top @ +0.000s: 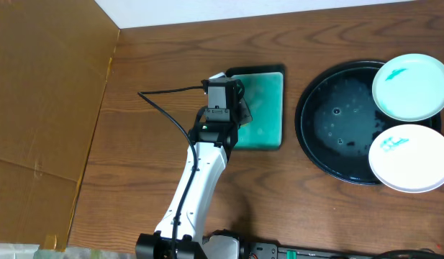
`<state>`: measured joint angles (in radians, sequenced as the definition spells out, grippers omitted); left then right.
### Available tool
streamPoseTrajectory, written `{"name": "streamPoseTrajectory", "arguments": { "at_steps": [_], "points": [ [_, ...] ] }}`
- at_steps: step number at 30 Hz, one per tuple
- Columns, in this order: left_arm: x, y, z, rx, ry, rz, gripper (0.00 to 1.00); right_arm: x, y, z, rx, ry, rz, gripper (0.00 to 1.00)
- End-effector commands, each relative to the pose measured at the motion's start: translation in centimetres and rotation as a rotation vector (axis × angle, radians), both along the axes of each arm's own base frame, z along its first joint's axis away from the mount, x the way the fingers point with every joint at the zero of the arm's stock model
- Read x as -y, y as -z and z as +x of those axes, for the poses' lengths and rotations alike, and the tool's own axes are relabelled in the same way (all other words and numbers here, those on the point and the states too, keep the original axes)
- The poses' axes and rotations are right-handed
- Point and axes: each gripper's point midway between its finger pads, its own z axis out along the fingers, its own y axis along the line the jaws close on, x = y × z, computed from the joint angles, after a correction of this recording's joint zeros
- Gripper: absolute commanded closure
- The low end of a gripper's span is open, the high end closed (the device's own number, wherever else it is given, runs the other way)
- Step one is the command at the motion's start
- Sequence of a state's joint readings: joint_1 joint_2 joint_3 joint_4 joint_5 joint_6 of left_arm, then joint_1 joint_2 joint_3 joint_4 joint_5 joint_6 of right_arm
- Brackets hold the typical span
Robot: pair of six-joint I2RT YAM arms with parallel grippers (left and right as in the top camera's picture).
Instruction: Clean dirty plates on tray and stack at the side
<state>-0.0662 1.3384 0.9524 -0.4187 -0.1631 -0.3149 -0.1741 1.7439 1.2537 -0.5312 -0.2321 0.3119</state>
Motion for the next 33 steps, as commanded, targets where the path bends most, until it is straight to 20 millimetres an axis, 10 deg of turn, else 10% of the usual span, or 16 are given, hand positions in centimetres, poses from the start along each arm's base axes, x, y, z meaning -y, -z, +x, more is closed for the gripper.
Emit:
{"name": "streamPoseTrajectory", "arguments": {
  "at_steps": [1, 23, 28, 33],
  "points": [
    [-0.2, 0.1, 0.1, -0.003, -0.011, -0.001, 0.93, -0.9, 3.3, -0.9, -0.094, 0.014, -0.102, 0.30],
    [-0.2, 0.2, 0.1, -0.003, -0.011, -0.001, 0.93, -4.2, 8.4, -1.0, -0.194, 0.005, -0.126, 0.39],
    [-0.2, 0.2, 0.1, -0.003, -0.011, -0.001, 0.93, -4.4, 8.1, -0.2, -0.157, 0.003, -0.126, 0.96],
    [-0.2, 0.2, 0.1, -0.003, -0.011, -0.001, 0.93, -5.7, 7.2, 0.8, -0.105, -0.071, -0.083, 0.99]
  ]
}}
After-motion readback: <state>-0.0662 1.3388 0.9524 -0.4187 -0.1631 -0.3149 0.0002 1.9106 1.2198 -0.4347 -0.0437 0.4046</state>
